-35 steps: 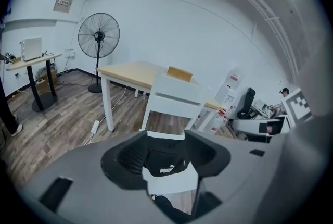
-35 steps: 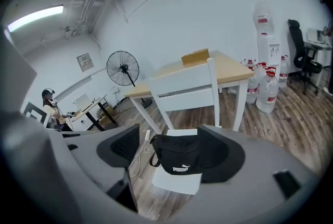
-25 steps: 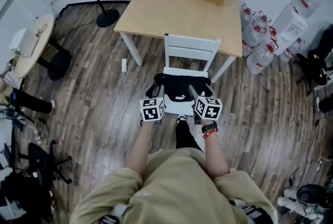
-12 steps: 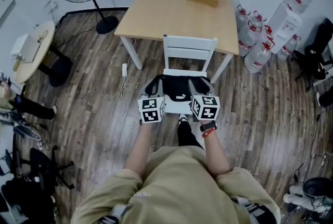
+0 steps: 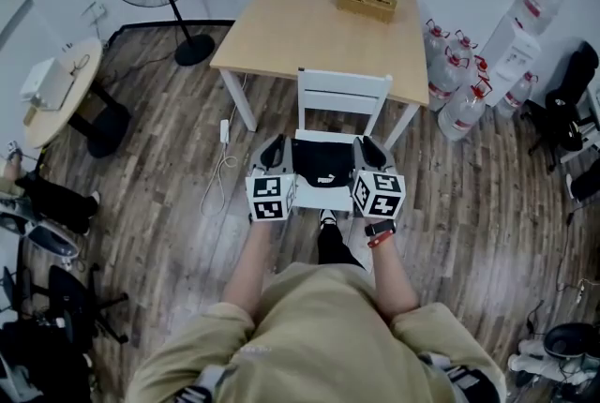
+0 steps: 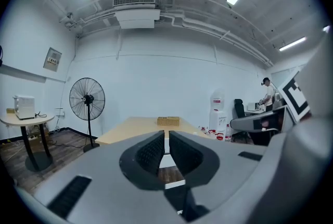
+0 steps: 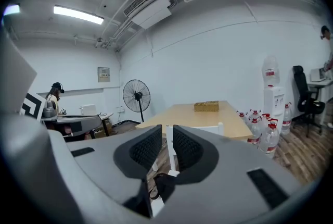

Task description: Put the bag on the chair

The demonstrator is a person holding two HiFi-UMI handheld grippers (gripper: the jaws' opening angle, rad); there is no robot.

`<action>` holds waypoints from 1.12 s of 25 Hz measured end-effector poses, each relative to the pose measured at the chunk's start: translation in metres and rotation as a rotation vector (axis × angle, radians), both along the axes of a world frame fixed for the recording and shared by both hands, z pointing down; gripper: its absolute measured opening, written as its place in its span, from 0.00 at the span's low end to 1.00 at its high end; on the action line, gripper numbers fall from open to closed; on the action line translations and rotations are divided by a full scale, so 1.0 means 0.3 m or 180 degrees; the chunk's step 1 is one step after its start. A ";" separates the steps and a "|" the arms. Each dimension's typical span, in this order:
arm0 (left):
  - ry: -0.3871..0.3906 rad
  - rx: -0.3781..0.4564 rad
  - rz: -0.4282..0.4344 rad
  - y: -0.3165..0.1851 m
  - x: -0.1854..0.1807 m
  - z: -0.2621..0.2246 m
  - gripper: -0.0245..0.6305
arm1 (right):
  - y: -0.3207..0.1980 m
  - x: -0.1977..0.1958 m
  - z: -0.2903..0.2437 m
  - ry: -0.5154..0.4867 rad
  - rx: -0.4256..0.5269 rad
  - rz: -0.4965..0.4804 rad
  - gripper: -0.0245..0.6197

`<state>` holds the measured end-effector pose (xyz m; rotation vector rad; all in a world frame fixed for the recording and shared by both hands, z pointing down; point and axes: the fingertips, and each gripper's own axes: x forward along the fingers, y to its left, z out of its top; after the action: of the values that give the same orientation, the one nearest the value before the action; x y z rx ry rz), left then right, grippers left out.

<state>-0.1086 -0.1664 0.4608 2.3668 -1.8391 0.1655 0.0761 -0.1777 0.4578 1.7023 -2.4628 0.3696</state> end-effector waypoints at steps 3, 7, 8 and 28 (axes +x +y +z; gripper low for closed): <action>0.0019 -0.0009 0.0042 0.004 -0.013 -0.002 0.10 | 0.008 0.014 -0.013 0.0036 0.0046 0.0049 0.16; 0.0071 0.0050 0.0098 0.013 -0.013 -0.018 0.09 | 0.019 0.030 -0.032 0.0009 0.0091 0.0112 0.12; 0.0072 0.0073 0.0117 0.014 -0.013 -0.023 0.08 | 0.019 0.032 -0.036 0.0002 0.0098 0.0126 0.12; 0.0436 -0.0011 0.0580 -0.145 -0.012 0.007 0.07 | -0.155 -0.028 0.019 0.0133 0.0008 0.0130 0.07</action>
<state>-0.1123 -0.2099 0.4628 2.4742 -1.5625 0.0246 0.0676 -0.2242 0.4635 1.7452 -2.4036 0.3318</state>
